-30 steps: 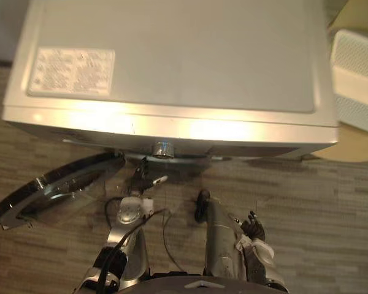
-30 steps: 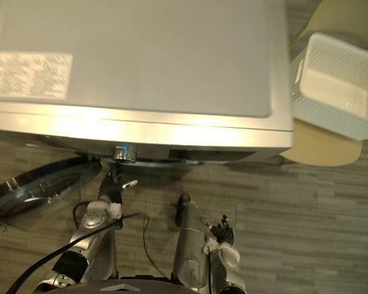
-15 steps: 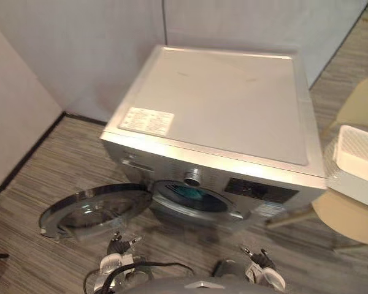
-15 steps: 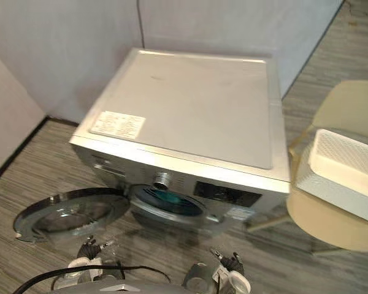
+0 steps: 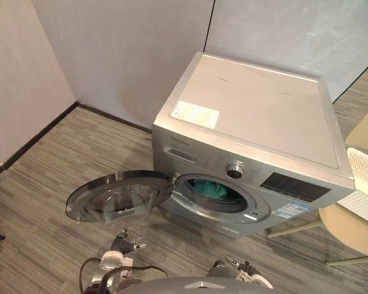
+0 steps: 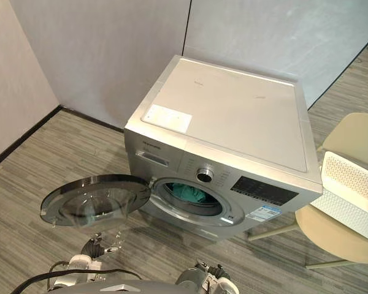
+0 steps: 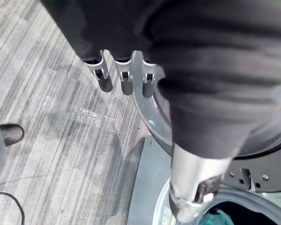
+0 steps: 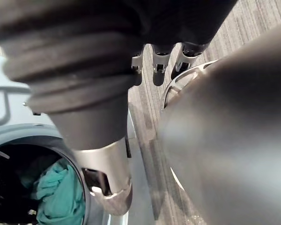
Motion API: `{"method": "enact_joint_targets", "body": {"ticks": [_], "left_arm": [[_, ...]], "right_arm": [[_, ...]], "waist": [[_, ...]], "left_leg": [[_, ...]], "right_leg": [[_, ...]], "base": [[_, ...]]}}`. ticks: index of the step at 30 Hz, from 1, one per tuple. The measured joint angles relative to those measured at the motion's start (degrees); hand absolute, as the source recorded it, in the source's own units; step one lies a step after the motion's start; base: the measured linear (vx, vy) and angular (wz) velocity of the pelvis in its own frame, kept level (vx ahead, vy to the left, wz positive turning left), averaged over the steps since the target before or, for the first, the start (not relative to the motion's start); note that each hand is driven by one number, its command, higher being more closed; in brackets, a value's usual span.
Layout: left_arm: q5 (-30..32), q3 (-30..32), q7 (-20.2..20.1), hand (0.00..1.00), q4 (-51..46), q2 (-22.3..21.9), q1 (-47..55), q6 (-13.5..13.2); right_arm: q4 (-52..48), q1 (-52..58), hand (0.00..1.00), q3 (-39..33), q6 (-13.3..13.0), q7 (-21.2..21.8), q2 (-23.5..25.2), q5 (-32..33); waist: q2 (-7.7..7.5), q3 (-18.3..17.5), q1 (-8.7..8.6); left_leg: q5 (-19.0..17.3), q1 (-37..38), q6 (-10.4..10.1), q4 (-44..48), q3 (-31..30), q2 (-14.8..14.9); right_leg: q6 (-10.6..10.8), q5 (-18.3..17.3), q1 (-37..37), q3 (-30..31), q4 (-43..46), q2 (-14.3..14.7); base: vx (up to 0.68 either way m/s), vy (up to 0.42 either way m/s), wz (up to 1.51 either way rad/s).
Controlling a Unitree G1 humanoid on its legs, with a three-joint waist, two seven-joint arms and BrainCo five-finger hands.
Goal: Pick up the laundry basket with both hands and put the clothes into the washing machine.
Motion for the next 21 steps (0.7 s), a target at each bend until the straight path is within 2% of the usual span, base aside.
{"method": "enact_joint_targets", "body": {"ticks": [2,3,4,5,6,7,8,9,10,11,12,13,14,15,16,18,21], "left_arm": [[0.00,-0.02,-0.01,0.00,0.03,0.20,0.37,0.00],[0.00,-0.06,-0.04,0.00,0.03,-0.05,0.59,0.02],[-0.03,-0.17,-0.04,0.00,0.00,-0.26,1.03,0.02],[-0.05,-0.25,-0.03,0.00,-0.58,-0.39,1.46,0.02],[-0.05,-0.31,0.07,0.00,-1.15,0.64,0.82,0.02],[-0.05,-0.30,0.12,0.00,-1.23,1.45,1.47,0.06],[-0.06,-0.26,0.16,0.00,-1.36,1.93,2.26,0.08],[-0.08,-0.23,0.16,0.00,-1.40,2.00,2.56,0.10],[-0.14,0.27,0.16,0.00,-1.38,1.91,2.84,0.32],[-0.30,0.37,0.13,0.00,-1.42,0.80,2.89,0.42],[-0.38,0.69,0.16,0.00,-2.14,0.15,2.96,0.40],[-1.30,1.55,0.47,0.00,-3.25,0.27,2.87,0.30],[-2.30,2.49,1.06,0.00,-3.29,0.26,2.48,0.25],[-2.67,2.71,1.18,0.00,-3.29,0.05,2.33,0.22],[-3.54,2.86,1.25,0.00,-3.08,-0.23,2.00,0.19],[-5.48,3.07,1.39,0.00,-3.02,-1.89,2.35,0.20],[-7.65,3.15,2.28,0.00,-3.10,-2.32,2.26,0.04]], "right_arm": [[-0.11,-0.09,0.00,0.70,-0.12,0.01,-0.03,-0.10],[-0.22,-0.34,0.00,2.07,-0.21,0.02,-0.58,-0.19],[-0.43,-0.52,0.00,3.03,-0.15,0.02,-1.50,-0.35],[-2.08,-1.17,0.00,3.25,-0.03,0.22,-1.60,-0.08],[-2.05,-0.95,0.00,3.30,-0.06,0.25,-0.85,-0.08],[-1.96,-0.62,0.00,3.36,0.06,0.25,-0.35,-0.10],[-2.00,-0.14,0.00,4.08,0.00,0.64,0.08,-0.12],[-2.00,-0.01,0.00,4.58,-0.01,0.87,0.19,-0.13],[-2.00,0.01,0.00,5.05,-0.01,1.39,-0.03,-0.24],[-2.01,-0.05,0.00,4.94,-0.02,1.78,-0.38,-0.48],[-2.20,-0.26,0.00,4.94,0.00,1.91,-0.28,-0.69],[-1.88,0.09,0.00,5.82,0.15,1.96,0.19,-1.59],[-1.70,-0.02,0.00,6.64,0.68,1.97,0.18,-2.20],[-1.79,-0.36,0.00,6.78,0.70,1.96,0.19,-2.20],[-1.86,-1.18,0.00,7.60,0.70,1.95,-0.02,-2.20],[-2.01,-2.26,0.00,10.68,0.64,1.90,-0.97,-2.23],[-2.40,-2.40,0.00,13.15,0.44,1.91,-1.97,-2.28]], "waist": [[-0.45,0.35,0.11],[-0.03,0.84,0.12],[0.66,0.72,0.29],[1.45,1.31,-0.27],[0.94,2.12,-0.29],[0.09,1.84,0.16],[-0.72,1.45,0.46],[-1.20,1.35,0.51],[-1.70,0.99,0.54],[0.83,0.50,0.64],[0.53,0.18,0.62],[-1.62,0.01,0.21],[-2.42,-0.50,0.91],[-2.63,-0.73,1.18],[-2.78,-0.82,1.53],[-0.17,0.01,1.53],[0.75,-0.57,1.96]], "left_leg": [[0.84,-0.44,1.56,0.28,1.02,-0.44],[2.00,-0.44,3.49,-0.27,2.45,-0.76],[3.48,-0.27,5.98,-2.28,4.07,0.08],[3.36,-0.05,6.34,-3.88,5.29,0.91],[4.15,0.37,6.62,-3.94,5.12,1.03],[4.36,0.87,6.37,-3.83,5.09,1.31],[4.43,1.02,6.26,-3.71,5.07,1.26],[4.52,1.08,6.10,-3.58,5.05,0.94],[5.10,1.20,6.05,-4.29,4.75,0.74],[6.19,0.30,6.32,-6.24,4.29,2.48],[7.20,-0.42,5.92,-6.88,4.13,2.40],[9.14,-0.85,5.81,-8.84,3.62,0.51],[10.28,-1.68,5.18,-9.92,3.85,-0.15],[10.72,-2.68,4.92,-9.97,4.16,-0.16],[11.59,-3.94,4.96,-9.80,4.71,-0.24],[13.92,-4.52,4.24,-11.04,5.55,1.27],[14.71,-5.72,3.78,-11.71,5.65,2.21]], "right_leg": [[0.20,4.26,0.29,-1.60,-2.58,0.16],[-0.64,9.00,-0.17,-1.48,-4.24,0.60],[-0.78,12.26,0.04,-0.90,-6.80,1.72],[-1.48,1.42,-2.17,0.21,5.38,1.93],[-1.69,-7.96,-3.36,2.66,19.12,2.35],[-2.13,-11.47,-2.66,4.07,25.71,3.77],[-1.92,-13.32,-1.73,5.04,28.08,4.98],[-1.49,-13.89,-1.43,5.20,27.63,5.17],[0.30,-13.56,-0.72,6.51,24.77,6.55],[1.52,-14.17,1.19,7.31,19.22,9.21],[0.88,-15.62,1.30,8.03,19.83,9.33],[0.74,-18.42,3.25,8.27,16.65,9.45],[0.74,-19.62,4.85,8.45,9.42,10.01],[0.73,-19.60,5.39,8.59,5.79,10.63],[0.85,-19.31,5.76,9.05,1.95,11.00],[-0.06,-15.28,5.68,10.21,-2.88,13.57],[-0.70,-11.84,5.97,10.78,-8.24,15.49]], "base": [[-0.20,0.077,-0.22],[-0.20,0.088,-0.28],[-0.23,0.090,-0.18],[-0.22,0.040,0.04],[-0.20,-0.045,0.17],[-0.16,-0.082,0.09],[-0.13,-0.102,-0.02],[-0.13,-0.069,-0.06],[-0.18,-0.113,-0.08],[-0.18,-0.106,-0.04],[-0.15,-0.114,0.15],[-0.11,-0.124,0.06],[-0.12,-0.158,-0.06],[-0.12,-0.155,-0.32],[-0.14,-0.084,-0.36],[-0.20,-0.053,-0.36],[-0.14,-0.054,-0.20]]}}
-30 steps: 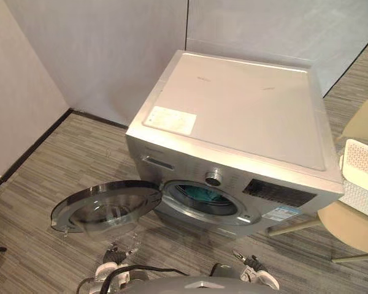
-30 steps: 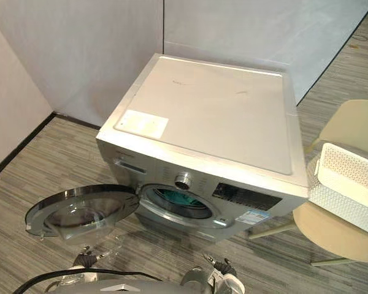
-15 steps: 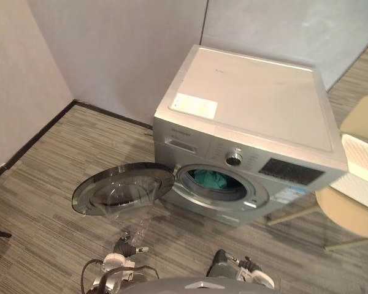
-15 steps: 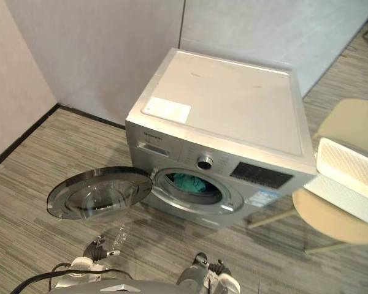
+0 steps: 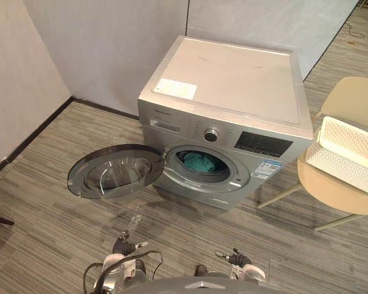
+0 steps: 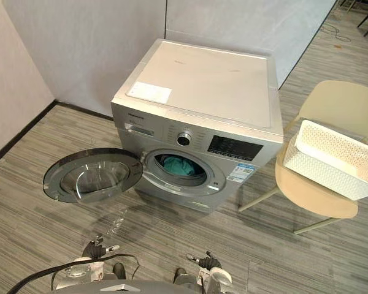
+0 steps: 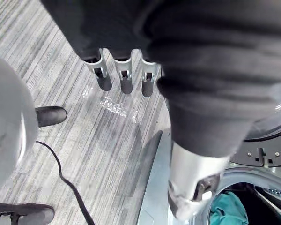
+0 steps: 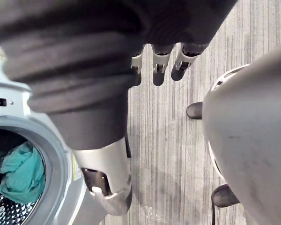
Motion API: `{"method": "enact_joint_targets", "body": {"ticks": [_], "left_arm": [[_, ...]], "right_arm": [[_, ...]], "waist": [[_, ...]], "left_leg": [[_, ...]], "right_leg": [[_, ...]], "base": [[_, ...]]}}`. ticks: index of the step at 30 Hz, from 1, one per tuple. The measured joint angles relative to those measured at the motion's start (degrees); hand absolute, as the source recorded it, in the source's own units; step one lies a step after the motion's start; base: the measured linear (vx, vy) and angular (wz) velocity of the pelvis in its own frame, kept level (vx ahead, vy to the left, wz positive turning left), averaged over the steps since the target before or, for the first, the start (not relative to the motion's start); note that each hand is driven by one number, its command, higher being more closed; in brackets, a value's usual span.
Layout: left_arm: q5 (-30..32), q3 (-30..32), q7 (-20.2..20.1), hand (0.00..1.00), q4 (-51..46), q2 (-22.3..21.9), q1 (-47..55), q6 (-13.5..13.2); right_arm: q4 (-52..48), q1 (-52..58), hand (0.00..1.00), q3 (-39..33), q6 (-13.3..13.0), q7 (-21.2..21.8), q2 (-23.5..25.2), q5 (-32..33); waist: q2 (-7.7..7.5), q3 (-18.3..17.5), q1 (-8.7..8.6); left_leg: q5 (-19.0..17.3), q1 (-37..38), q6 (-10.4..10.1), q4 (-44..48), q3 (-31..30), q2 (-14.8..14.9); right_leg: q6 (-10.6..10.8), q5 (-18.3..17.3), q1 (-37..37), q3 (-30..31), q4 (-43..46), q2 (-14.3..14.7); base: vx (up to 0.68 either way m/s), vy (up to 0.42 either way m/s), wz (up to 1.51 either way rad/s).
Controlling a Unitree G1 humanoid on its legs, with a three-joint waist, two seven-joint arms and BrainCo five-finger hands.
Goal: Pick up the laundry basket with both hands and put the clothes into the washing machine.
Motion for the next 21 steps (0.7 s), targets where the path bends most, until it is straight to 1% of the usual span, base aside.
{"method": "enact_joint_targets", "body": {"ticks": [2,3,4,6,7,8,9,10,11,12,13,14,15,16,17,18,19,20,21], "left_arm": [[-0.46,-0.06,0.23,0.00,-0.70,0.02,-0.34,-0.16],[-0.46,-0.17,0.25,0.00,-1.89,-0.01,-0.09,-0.08],[-0.51,-0.54,0.25,0.00,-5.55,-0.17,0.73,-0.07],[-1.38,-0.68,0.20,0.00,-14.37,-0.64,2.02,-0.23],[-2.15,-0.17,0.20,0.00,-21.94,-0.74,3.52,-0.96],[-2.97,1.18,0.18,0.00,-27.34,-0.84,4.35,-1.59],[-4.04,2.62,0.26,0.00,-31.30,-1.11,4.83,-2.19],[-4.92,4.60,0.46,0.00,-35.73,-1.25,5.41,-2.83],[-5.20,6.96,0.93,0.00,-39.33,-1.27,5.79,-3.46],[-5.80,8.42,1.27,0.00,-40.57,-1.32,5.78,-3.76],[-6.67,11.51,2.34,0.00,-41.86,-1.29,5.69,-4.68],[-8.51,14.96,3.64,0.00,-42.94,-1.03,5.22,-5.28],[-9.26,16.31,4.33,0.00,-43.50,-0.79,4.97,-5.65],[-10.68,18.60,5.58,0.00,-44.91,-0.28,4.77,-5.74],[-11.34,20.50,7.05,0.00,-46.82,0.17,3.99,-5.94],[-11.46,21.56,8.57,0.00,-48.69,0.60,2.97,-6.50],[-11.49,21.73,9.14,0.00,-49.64,0.92,2.39,-6.62],[-11.45,21.81,9.75,0.00,-51.03,1.73,0.98,-7.13],[-10.55,22.02,10.49,0.00,-52.27,2.81,-0.68,-7.73]], "right_arm": [[-0.13,0.23,0.00,0.86,-0.73,0.00,0.13,0.00],[-0.13,0.36,0.00,0.86,-0.74,0.01,0.22,-0.02],[-0.12,0.72,0.00,0.84,-0.78,0.01,0.08,-0.18],[-0.07,1.34,0.00,0.77,-0.83,0.02,-0.89,-2.08],[0.08,1.34,0.00,0.77,-0.89,0.03,-1.92,-2.32],[0.17,1.28,0.00,0.60,-0.90,0.02,-2.47,-2.87],[0.18,1.18,0.00,0.00,-0.90,-0.01,-2.82,-3.98],[0.50,1.41,0.00,-0.71,-0.87,-0.09,-2.89,-4.50],[0.39,1.53,0.00,-1.70,-0.86,-0.12,-2.79,-4.50],[0.39,1.53,0.00,-1.79,-0.86,-0.13,-2.79,-4.50],[0.34,1.53,0.00,-1.76,-0.87,-0.10,-3.14,-4.53],[0.37,1.71,0.00,-1.77,-0.86,-0.08,-3.13,-4.64],[0.38,1.95,0.00,-1.73,-0.84,-0.05,-2.67,-4.73],[0.41,2.07,0.00,-1.54,-0.81,0.03,-2.05,-5.23],[0.42,2.14,0.00,-1.56,-0.77,0.06,-1.59,-6.20],[0.38,2.51,0.00,-1.65,-0.83,0.02,-1.56,-6.27],[0.38,2.48,0.00,-1.67,-0.84,0.00,-1.63,-6.35],[0.37,2.55,0.00,-1.69,-0.85,-0.02,-1.90,-6.56],[0.39,2.64,0.00,-1.68,-0.83,-0.02,-2.04,-6.62]], "waist": [[-0.20,0.20,0.46],[-0.23,0.46,0.51],[-0.02,0.98,0.62],[1.40,2.13,1.10],[2.87,2.83,1.65],[3.72,2.88,1.58],[4.07,3.01,1.55],[4.28,3.00,1.69],[3.80,3.11,1.67],[4.08,3.01,1.68],[5.02,2.41,1.44],[5.23,1.59,1.21],[4.65,1.14,1.22],[4.10,0.35,1.12],[2.90,-0.44,0.64],[2.85,-0.64,0.16],[2.73,-0.84,0.02],[3.30,-1.29,-0.17],[3.77,-1.65,-0.24]], "left_leg": [[0.39,-1.39,-0.11,0.55,-0.15,0.44],[0.42,-1.80,-0.22,1.25,-0.38,0.52],[-0.13,-2.65,-0.04,3.42,-0.96,0.77],[-2.31,-3.83,-0.37,8.53,-2.21,1.53],[-3.79,-4.16,-0.78,11.60,-2.61,2.17],[-4.01,-4.77,-1.12,12.78,-3.74,2.18],[-3.94,-4.77,-1.09,12.90,-3.96,2.04],[-3.83,-4.63,-1.03,12.65,-4.40,1.61],[-4.17,-4.61,-0.66,12.85,-5.15,0.92],[-4.59,-4.65,-0.37,13.62,-5.30,0.95],[-5.81,-4.54,0.03,13.65,-5.54,1.22],[-5.73,-3.75,0.62,12.41,-5.12,0.02],[-5.42,-3.43,0.26,10.90,-4.93,-0.77],[-4.10,-3.09,0.36,7.88,-4.74,-2.02],[-1.98,-1.32,0.72,3.15,-4.86,-3.55],[0.61,0.60,0.98,-1.88,-5.69,-4.97],[1.94,1.63,1.16,-4.15,-6.11,-5.43],[4.49,3.26,1.44,-8.00,-6.89,-6.00],[5.58,3.51,1.71,-9.75,-7.16,-6.25]], "right_leg": [[-0.01,2.69,1.07,-0.13,-4.08,1.04],[-0.25,3.22,1.65,-0.36,-5.24,1.23],[-0.44,3.80,2.71,-1.05,-6.60,1.24],[-0.34,3.68,4.06,-1.90,-6.38,1.48],[-0.39,3.49,4.55,-2.26,-5.31,1.65],[-0.54,2.96,4.52,-2.76,-4.66,1.31],[-0.18,2.34,4.40,-2.75,-4.12,0.95],[-0.14,2.00,4.32,-2.67,-3.60,0.32],[0.01,1.91,4.10,-2.78,-3.05,-0.64],[-0.09,2.09,4.05,-2.70,-2.69,-0.94],[0.55,2.24,4.08,-2.59,-2.57,-1.06],[1.12,2.46,4.25,-2.08,-3.17,-1.89],[1.25,2.88,4.25,-1.71,-3.77,-2.38],[1.40,3.47,4.05,-1.59,-4.32,-3.24],[1.10,3.70,3.68,-2.42,-4.54,-4.35],[1.35,3.53,3.86,-3.61,-4.52,-5.17],[1.53,3.41,4.10,-4.48,-4.53,-5.51],[1.80,3.22,4.21,-5.35,-4.61,-5.83],[1.86,3.21,4.31,-6.02,-4.77,-5.91]], "base": [[-0.08,-0.025,-0.05],[-0.05,-0.002,0.10],[-0.04,0.005,0.23],[-0.07,0.043,0.21],[-0.08,0.071,0.14],[-0.09,0.089,0.13],[-0.06,0.095,0.19],[-0.04,0.080,0.12],[-0.01,0.089,0.04],[0.01,0.104,-0.03],[0.01,0.150,-0.09],[0.00,0.129,-0.10],[0.00,0.127,-0.06],[0.04,0.077,0.09],[0.07,0.074,0.32],[0.07,0.036,0.42],[0.07,0.036,0.48],[0.05,0.019,0.43],[0.05,0.021,0.33]]}}
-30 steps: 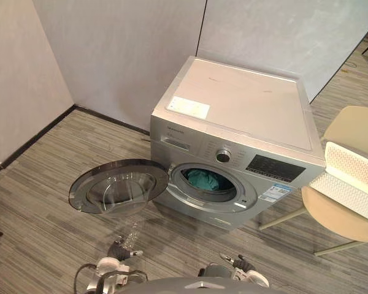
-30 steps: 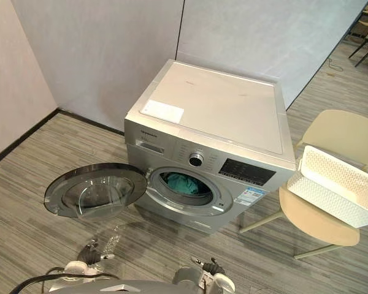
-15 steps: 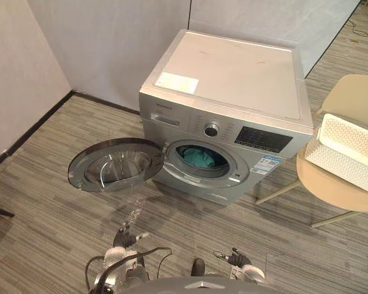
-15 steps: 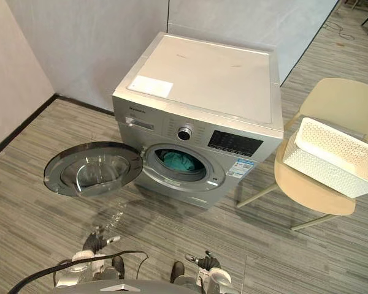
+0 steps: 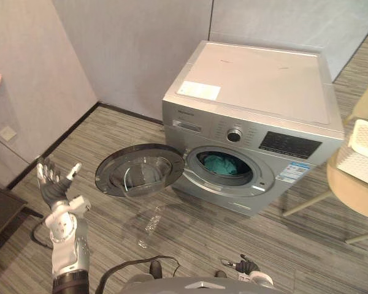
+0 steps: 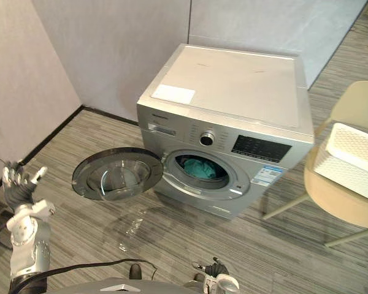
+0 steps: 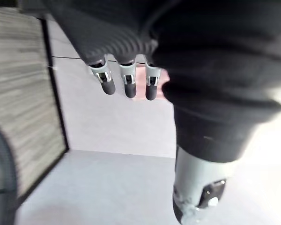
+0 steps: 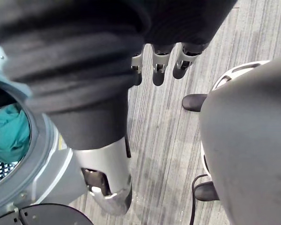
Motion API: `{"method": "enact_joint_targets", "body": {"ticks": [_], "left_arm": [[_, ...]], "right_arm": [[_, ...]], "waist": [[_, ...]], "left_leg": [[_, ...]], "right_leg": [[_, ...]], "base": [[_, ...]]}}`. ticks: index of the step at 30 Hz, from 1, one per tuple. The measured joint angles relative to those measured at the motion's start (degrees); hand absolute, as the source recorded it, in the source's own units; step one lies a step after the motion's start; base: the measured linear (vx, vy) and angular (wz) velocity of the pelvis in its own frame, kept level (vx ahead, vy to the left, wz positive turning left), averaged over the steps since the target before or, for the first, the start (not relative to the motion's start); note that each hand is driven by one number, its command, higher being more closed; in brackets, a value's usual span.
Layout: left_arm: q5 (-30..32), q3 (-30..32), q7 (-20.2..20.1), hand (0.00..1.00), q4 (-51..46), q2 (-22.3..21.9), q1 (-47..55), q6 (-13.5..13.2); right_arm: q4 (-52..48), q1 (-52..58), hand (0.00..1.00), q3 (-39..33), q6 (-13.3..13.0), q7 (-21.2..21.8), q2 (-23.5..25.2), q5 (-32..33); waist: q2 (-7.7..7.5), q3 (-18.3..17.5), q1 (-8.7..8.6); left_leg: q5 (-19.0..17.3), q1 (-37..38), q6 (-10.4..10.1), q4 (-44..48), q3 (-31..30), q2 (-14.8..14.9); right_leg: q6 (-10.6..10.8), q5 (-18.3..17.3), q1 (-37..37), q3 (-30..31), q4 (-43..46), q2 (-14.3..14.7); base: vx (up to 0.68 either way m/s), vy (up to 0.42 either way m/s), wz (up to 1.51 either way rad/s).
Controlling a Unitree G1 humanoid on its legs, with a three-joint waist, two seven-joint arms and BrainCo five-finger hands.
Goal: Pick up the laundry basket with both hands and put the clothes into the washing machine.
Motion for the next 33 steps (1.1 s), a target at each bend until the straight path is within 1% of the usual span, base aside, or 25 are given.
{"method": "enact_joint_targets", "body": {"ticks": [1,2,3,6,8,9,10,12,13,14,15,16,17,18,19,20,22,23,24,25,26,28,30,31,33], "left_arm": [[0.25,0.05,0.26,0.00,-0.61,0.75,-0.65,-0.23],[1.26,0.52,1.19,0.00,-2.04,2.29,-1.48,-0.76],[2.49,1.11,1.82,0.00,-2.77,2.97,-2.01,-1.27],[4.68,2.53,3.07,0.00,-3.45,4.28,-3.41,-1.86],[5.35,2.73,3.36,0.00,-1.54,6.66,-4.58,-1.81],[6.25,2.99,3.36,0.00,1.26,8.38,-6.10,-1.73],[6.85,4.19,3.34,0.00,7.83,11.65,-9.90,-1.45],[6.64,4.51,3.34,0.00,15.92,16.21,-14.82,-0.84],[5.65,4.23,2.90,0.00,22.98,20.54,-20.14,0.12],[5.15,4.10,2.50,0.00,25.84,22.29,-22.45,0.45],[3.81,3.56,1.84,0.00,30.02,24.94,-25.82,0.94],[1.73,1.96,0.99,0.00,35.99,28.62,-30.45,1.74],[0.96,0.60,0.63,0.00,39.09,30.31,-33.25,2.24],[-0.11,-2.13,-0.36,0.00,43.62,32.80,-37.55,3.31],[-0.61,-4.16,-2.24,0.00,46.54,33.98,-40.34,4.10],[-1.11,-5.30,-3.46,0.00,48.05,34.30,-41.55,4.49],[-1.28,-7.48,-6.75,0.00,52.42,34.27,-44.45,5.53],[-0.99,-8.03,-7.06,0.00,53.41,34.07,-44.73,5.62],[-1.00,-8.24,-8.07,0.00,55.19,33.05,-44.84,5.77],[-1.04,-8.24,-8.35,0.00,55.88,32.40,-44.83,5.97],[-0.09,-7.96,-7.37,0.00,56.69,31.44,-44.80,4.93],[0.15,-8.63,-7.72,0.00,56.60,30.96,-44.35,5.07],[1.14,-9.80,-6.39,0.00,52.13,29.74,-39.52,4.73],[2.54,-11.41,-5.30,0.00,47.74,28.69,-35.87,3.85],[3.70,-15.83,-4.24,0.00,35.64,25.27,-25.37,0.65]], "right_arm": [[0.00,0.01,0.00,0.03,0.01,0.01,0.04,0.00],[-0.07,-0.14,0.00,0.09,-0.01,0.08,0.46,-0.01],[-0.14,-0.15,0.00,0.09,-0.13,0.11,0.47,-0.04],[-0.11,-0.06,0.00,0.13,-0.13,0.14,0.51,-0.08],[-0.12,-0.07,0.00,0.18,-0.13,0.40,0.61,-0.09],[-0.16,-0.12,0.00,0.20,-0.11,0.48,0.59,-0.13],[-0.51,-0.18,0.00,1.18,-0.17,0.54,0.39,-0.18],[-1.06,-0.53,0.00,2.11,-0.10,0.67,0.35,-0.59],[-1.60,-0.53,0.00,2.50,-0.10,1.40,0.38,-1.45],[-1.78,-0.55,0.00,2.49,-0.09,1.79,0.38,-1.70],[-2.22,-0.56,0.00,2.50,-0.08,1.98,0.37,-1.86],[-2.45,-0.88,0.00,2.53,-0.13,2.08,0.35,-1.86],[-2.49,-0.92,0.00,2.53,-0.15,2.10,0.34,-1.85],[-2.72,-1.04,0.00,2.52,-0.12,2.10,0.22,-1.82],[-3.05,-0.95,0.00,2.52,-0.12,2.10,0.12,-1.69],[-3.33,-0.83,0.00,2.52,-0.10,2.10,0.11,-1.59],[-4.88,-0.43,0.00,2.59,-0.09,2.34,0.81,-1.15],[-5.09,-0.40,0.00,2.62,-0.11,2.48,1.07,-1.11],[-5.80,-0.16,0.00,2.70,-0.11,2.54,1.59,-1.00],[-6.26,0.03,0.00,3.05,-0.11,2.56,1.75,-0.38],[-6.88,0.11,0.00,4.08,-0.17,2.62,1.79,0.75],[-6.79,-0.21,0.00,4.01,-0.16,2.61,1.79,1.12],[-6.83,-0.20,0.00,4.16,-0.32,2.61,1.81,1.14],[-7.01,-0.23,0.00,4.26,-0.45,2.61,1.81,1.16],[-7.74,0.09,0.00,4.89,-1.07,2.61,1.79,1.21]], "waist": [[0.10,-0.01,0.16],[0.12,-0.04,0.41],[0.11,-0.05,0.38],[-0.05,-0.01,0.32],[-0.55,0.30,0.35],[-0.87,0.50,0.62],[-1.59,0.61,0.69],[-2.65,1.42,0.53],[-4.40,2.56,-0.31],[-5.15,3.06,-0.41],[-6.64,3.94,-0.73],[-8.57,5.49,-0.72],[-9.46,6.24,-1.11],[-10.66,7.39,-1.61],[-10.92,8.21,-1.90],[-10.88,8.67,-2.03],[-10.87,9.38,-2.30],[-10.93,9.47,-2.37],[-10.90,9.59,-2.19],[-10.89,9.64,-2.08],[-11.07,9.84,-1.65],[-11.04,10.15,-1.19],[-10.63,10.26,-0.67],[-10.35,10.27,-0.48],[-9.47,9.87,0.45]], "left_leg": [[-0.01,-0.09,0.00,0.00,0.00,-0.04],[0.27,-0.01,0.43,0.02,0.13,-0.14],[0.20,0.14,0.49,0.03,0.19,-0.24],[-0.21,0.23,0.44,0.01,0.67,-0.37],[-0.41,-0.23,0.35,0.00,1.56,-0.21],[-0.47,-0.69,0.35,0.00,2.23,-0.03],[-0.43,-2.60,0.32,0.12,3.20,0.51],[-0.07,-4.42,0.19,0.33,3.83,0.96],[0.35,-6.39,-0.03,0.34,4.24,1.34],[0.52,-7.22,-0.15,0.37,4.53,1.49],[0.92,-8.17,0.04,0.38,5.44,1.83],[1.03,-9.37,0.02,1.07,6.25,2.23],[0.68,-10.87,0.07,2.60,6.52,2.42],[-0.65,-13.86,0.08,6.19,6.67,3.15],[-2.18,-16.56,0.11,9.81,6.73,4.24],[-2.84,-17.69,0.13,11.46,6.80,4.83],[-5.39,-20.63,-0.05,16.47,7.29,7.12],[-6.05,-21.09,-0.11,17.37,7.40,7.67],[-7.65,-22.01,-0.47,19.56,7.64,8.81],[-8.46,-22.41,-0.36,20.32,7.80,9.32],[-8.90,-23.28,-0.59,21.46,8.38,10.45],[-8.87,-23.28,-0.91,21.95,8.81,11.05],[-8.82,-23.00,-1.22,22.09,9.21,11.37],[-8.80,-23.03,-1.26,22.20,9.29,11.32],[-8.81,-22.93,-1.26,22.70,8.97,10.82]], "right_leg": [[0.07,0.04,0.08,0.01,-0.12,-0.01],[0.84,0.65,0.31,0.05,-0.62,0.02],[1.08,0.82,0.68,0.05,-1.04,0.07],[1.14,0.96,0.91,0.26,-1.84,0.12],[1.23,1.40,0.29,0.43,-2.54,0.29],[1.25,1.86,-0.38,0.86,-3.05,0.49],[1.07,2.44,-2.87,2.43,-3.04,0.93],[0.82,3.20,-5.12,3.34,-3.03,1.21],[0.61,3.81,-7.30,3.94,-3.03,1.48],[0.47,4.12,-8.25,4.45,-3.02,1.67],[0.16,4.67,-9.66,5.19,-3.02,1.91],[-0.10,5.39,-11.22,6.48,-3.02,2.20],[-0.23,5.83,-12.02,6.59,-3.01,2.22],[-0.60,7.16,-13.61,7.14,-3.01,2.58],[-0.88,8.77,-15.04,8.04,-3.01,3.23],[-0.87,9.60,-15.52,8.47,-3.01,3.60],[-1.12,11.74,-16.84,9.84,-3.01,5.16],[-1.25,11.91,-16.94,9.90,-3.01,5.47],[-1.60,12.18,-17.16,10.12,-3.02,6.27],[-1.61,12.18,-17.27,10.24,-3.01,6.57],[-1.61,12.17,-18.01,11.07,-3.01,7.29],[-1.70,12.07,-18.09,11.31,-3.00,7.72],[-2.11,11.69,-18.03,11.38,-2.98,7.92],[-2.28,11.34,-18.05,11.40,-2.84,7.82],[-1.95,9.38,-18.05,11.24,-1.45,7.24]], "base": [[0.05,0.011,0.11],[0.06,0.002,-0.03],[0.07,-0.003,-0.04],[0.04,0.000,-0.06],[0.01,-0.002,-0.18],[-0.03,-0.008,-0.34],[-0.04,-0.014,-0.43],[-0.05,-0.013,-0.35],[-0.05,-0.003,-0.20],[-0.06,-0.001,-0.26],[-0.04,-0.002,-0.39],[-0.05,-0.001,-0.37],[-0.07,0.005,-0.31],[-0.08,0.011,-0.22],[-0.09,0.014,-0.26],[-0.08,0.018,-0.33],[-0.09,0.016,-0.32],[-0.09,-0.002,-0.31],[-0.08,-0.009,-0.25],[-0.08,-0.041,-0.35],[-0.05,-0.032,-0.22],[-0.05,-0.069,-0.19],[-0.04,-0.065,-0.12],[-0.04,-0.028,0.00],[-0.05,-0.016,0.13]]}}
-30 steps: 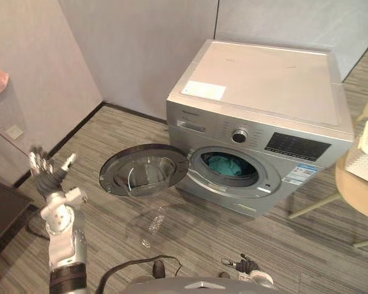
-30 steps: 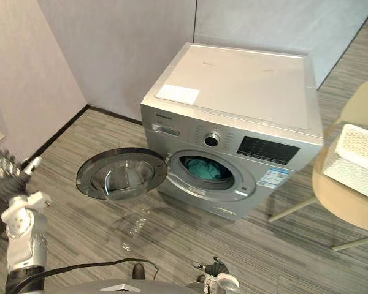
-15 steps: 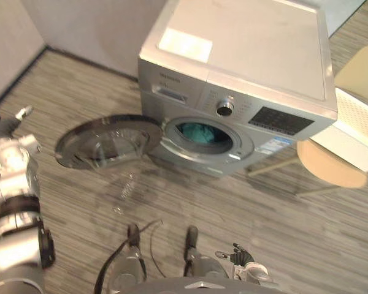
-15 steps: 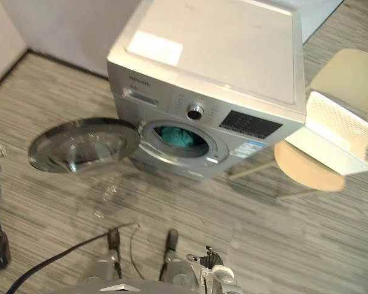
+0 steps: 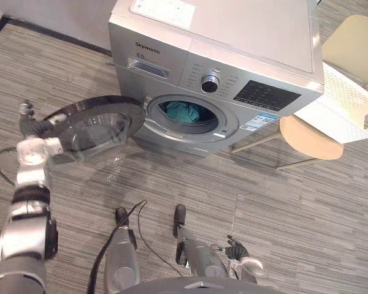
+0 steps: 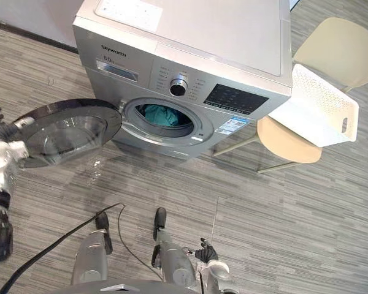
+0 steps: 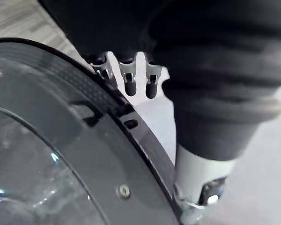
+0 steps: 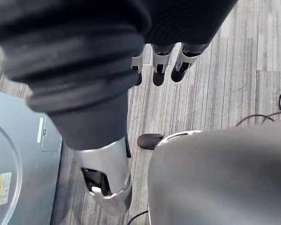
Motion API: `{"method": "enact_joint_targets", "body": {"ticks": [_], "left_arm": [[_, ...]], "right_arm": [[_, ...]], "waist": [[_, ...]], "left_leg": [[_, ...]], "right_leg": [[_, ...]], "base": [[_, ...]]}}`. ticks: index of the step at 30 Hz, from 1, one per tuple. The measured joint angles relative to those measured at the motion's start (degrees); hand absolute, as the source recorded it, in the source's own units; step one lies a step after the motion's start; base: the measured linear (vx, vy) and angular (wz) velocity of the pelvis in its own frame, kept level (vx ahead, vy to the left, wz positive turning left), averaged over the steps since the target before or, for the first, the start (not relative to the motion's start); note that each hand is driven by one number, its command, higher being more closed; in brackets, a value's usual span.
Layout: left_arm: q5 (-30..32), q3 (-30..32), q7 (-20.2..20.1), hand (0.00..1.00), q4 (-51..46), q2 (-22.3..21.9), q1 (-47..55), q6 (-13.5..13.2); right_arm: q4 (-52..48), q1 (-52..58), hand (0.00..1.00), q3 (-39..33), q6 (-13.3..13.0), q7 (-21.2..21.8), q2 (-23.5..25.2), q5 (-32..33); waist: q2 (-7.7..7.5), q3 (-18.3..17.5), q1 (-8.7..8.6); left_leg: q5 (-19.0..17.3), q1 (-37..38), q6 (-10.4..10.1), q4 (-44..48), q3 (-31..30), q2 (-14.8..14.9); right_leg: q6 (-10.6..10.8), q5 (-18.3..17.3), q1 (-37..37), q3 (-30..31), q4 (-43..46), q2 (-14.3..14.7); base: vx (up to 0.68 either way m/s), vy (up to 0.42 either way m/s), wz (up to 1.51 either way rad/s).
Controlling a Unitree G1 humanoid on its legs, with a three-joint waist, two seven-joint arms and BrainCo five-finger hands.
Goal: Pick up the laundry basket with both hands and put the clothes into the washing machine.
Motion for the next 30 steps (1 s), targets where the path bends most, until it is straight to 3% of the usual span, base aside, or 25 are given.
{"method": "enact_joint_targets", "body": {"ticks": [3,5,7,9,11,14,21,25,30], "left_arm": [[-0.33,-9.62,-1.35,0.00,-8.66,-4.10,11.01,-2.10],[-1.04,-15.85,-3.83,0.00,-9.50,-6.38,15.83,-1.48],[-3.88,-26.44,-8.87,0.00,-10.72,-10.11,23.41,0.29],[-6.56,-32.90,-12.20,0.00,-12.36,-12.20,25.59,1.88],[-9.11,-44.04,-17.59,0.00,-15.34,-15.30,26.69,4.21],[-9.36,-50.12,-20.69,0.00,-21.35,-16.99,24.97,4.64],[-10.54,-51.70,-21.26,0.00,-27.82,-18.93,13.88,3.52],[-10.51,-51.97,-20.97,0.00,-27.80,-20.67,12.46,2.67],[-10.54,-51.91,-21.12,0.00,-27.21,-20.32,13.47,2.68]], "right_arm": [[-0.02,1.03,0.00,-0.07,-0.29,0.05,-0.42,0.82],[0.77,1.05,0.00,-0.17,-0.28,0.06,-0.48,1.08],[1.30,1.11,0.00,-0.06,-0.21,0.05,0.05,1.09],[1.91,1.12,0.00,-0.11,-0.18,-0.02,0.07,1.11],[3.47,0.99,0.00,-0.18,-0.18,-0.13,0.16,1.22],[3.90,1.12,0.00,-0.34,-0.21,-0.28,0.17,1.34],[4.38,1.83,0.00,-1.90,-0.29,-0.25,-0.67,1.31],[4.49,1.80,0.00,-3.96,-0.10,-0.19,-0.52,1.25],[5.69,1.89,0.00,-6.68,0.18,-0.15,-0.65,1.15]], "waist": [[2.20,-1.46,0.94],[3.05,-2.63,0.80],[3.05,-4.89,0.01],[2.87,-5.26,-0.18],[2.64,-6.50,-1.19],[3.16,-7.89,-2.67],[6.88,-10.80,-4.51],[7.28,-10.99,-5.96],[7.28,-10.96,-5.99]], "left_leg": [[0.20,1.25,0.11,-0.78,-0.89,-1.58],[1.35,3.31,0.32,-2.89,-0.82,-2.96],[2.63,6.14,0.84,-6.70,-0.84,-5.37],[3.34,8.08,0.83,-9.15,-0.75,-6.66],[5.06,10.78,1.17,-12.80,-0.37,-8.21],[6.36,14.25,1.37,-15.41,0.89,-8.61],[8.46,21.34,1.21,-22.06,3.57,-8.51],[8.02,23.14,0.76,-22.21,4.09,-8.22],[7.42,25.03,0.48,-22.21,4.24,-8.07]], "right_leg": [[1.04,-3.31,0.75,-1.66,3.09,-1.73],[1.91,-5.02,1.89,-2.39,4.34,-3.08],[2.66,-6.47,2.99,-3.21,4.64,-5.15],[3.20,-6.89,3.85,-3.53,4.58,-6.22],[3.34,-6.98,5.24,-3.43,4.19,-7.25],[3.38,-6.94,7.40,-3.18,3.38,-7.30],[3.56,-5.50,11.17,-1.49,0.37,-6.20],[3.62,-5.36,13.31,-1.31,-1.09,-5.67],[3.62,-5.55,15.38,-1.40,-1.57,-5.38]], "base": [[-0.04,0.011,0.43],[-0.01,0.039,0.43],[0.01,0.087,0.33],[0.01,0.069,0.22],[0.04,0.087,0.04],[0.05,0.031,-0.13],[0.09,-0.017,-0.21],[0.07,-0.036,-0.09],[0.02,-0.016,-0.01]]}}
